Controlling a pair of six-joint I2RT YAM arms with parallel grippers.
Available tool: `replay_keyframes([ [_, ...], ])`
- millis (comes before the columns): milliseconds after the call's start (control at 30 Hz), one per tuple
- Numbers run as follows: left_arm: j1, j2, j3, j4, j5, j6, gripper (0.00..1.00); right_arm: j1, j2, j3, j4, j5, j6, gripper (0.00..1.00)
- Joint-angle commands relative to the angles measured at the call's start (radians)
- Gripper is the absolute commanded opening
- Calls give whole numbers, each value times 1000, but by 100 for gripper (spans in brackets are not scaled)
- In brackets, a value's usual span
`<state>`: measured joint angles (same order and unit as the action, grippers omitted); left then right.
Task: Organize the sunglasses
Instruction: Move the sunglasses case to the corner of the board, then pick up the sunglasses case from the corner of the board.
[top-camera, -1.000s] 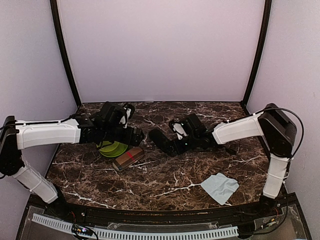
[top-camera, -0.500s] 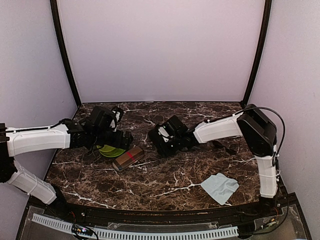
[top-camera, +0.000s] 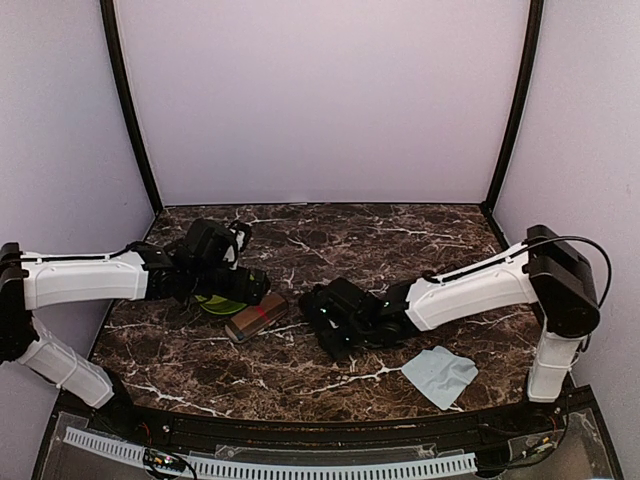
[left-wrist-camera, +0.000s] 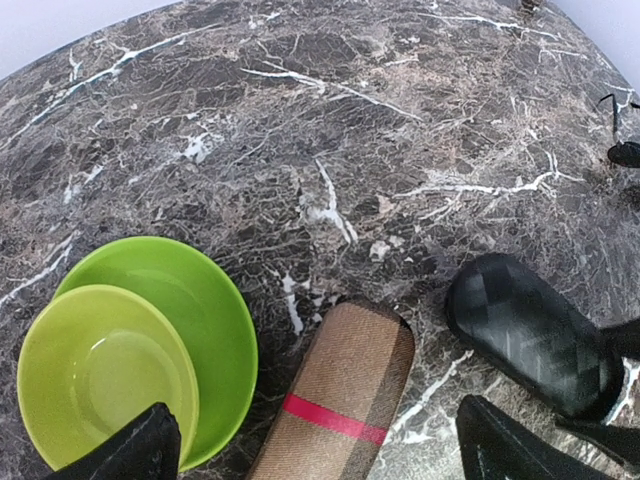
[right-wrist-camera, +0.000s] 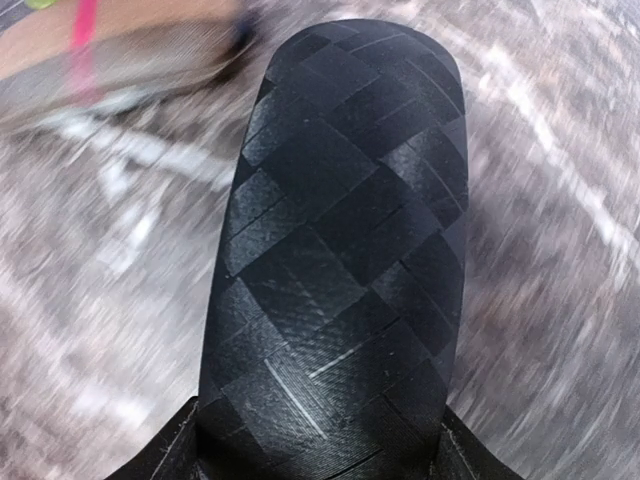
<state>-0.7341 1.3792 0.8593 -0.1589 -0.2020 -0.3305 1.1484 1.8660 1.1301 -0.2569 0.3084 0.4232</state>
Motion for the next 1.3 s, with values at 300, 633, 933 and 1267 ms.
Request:
replay_keyframes([
  [300, 4, 10, -30, 41, 150, -28, 99, 113, -257, -327, 207, -170, 170, 40],
  [633, -7, -6, -75, 65, 159, -30, 98, 73, -358, -399, 326, -417, 95, 36],
  [933, -27, 9, -76, 75, 154, -30, 98, 12, -409, -468, 440, -560, 122, 34],
  [1267, -83, 3, -132, 179, 226, -3, 97, -27, -413, -508, 517, -592, 157, 34],
])
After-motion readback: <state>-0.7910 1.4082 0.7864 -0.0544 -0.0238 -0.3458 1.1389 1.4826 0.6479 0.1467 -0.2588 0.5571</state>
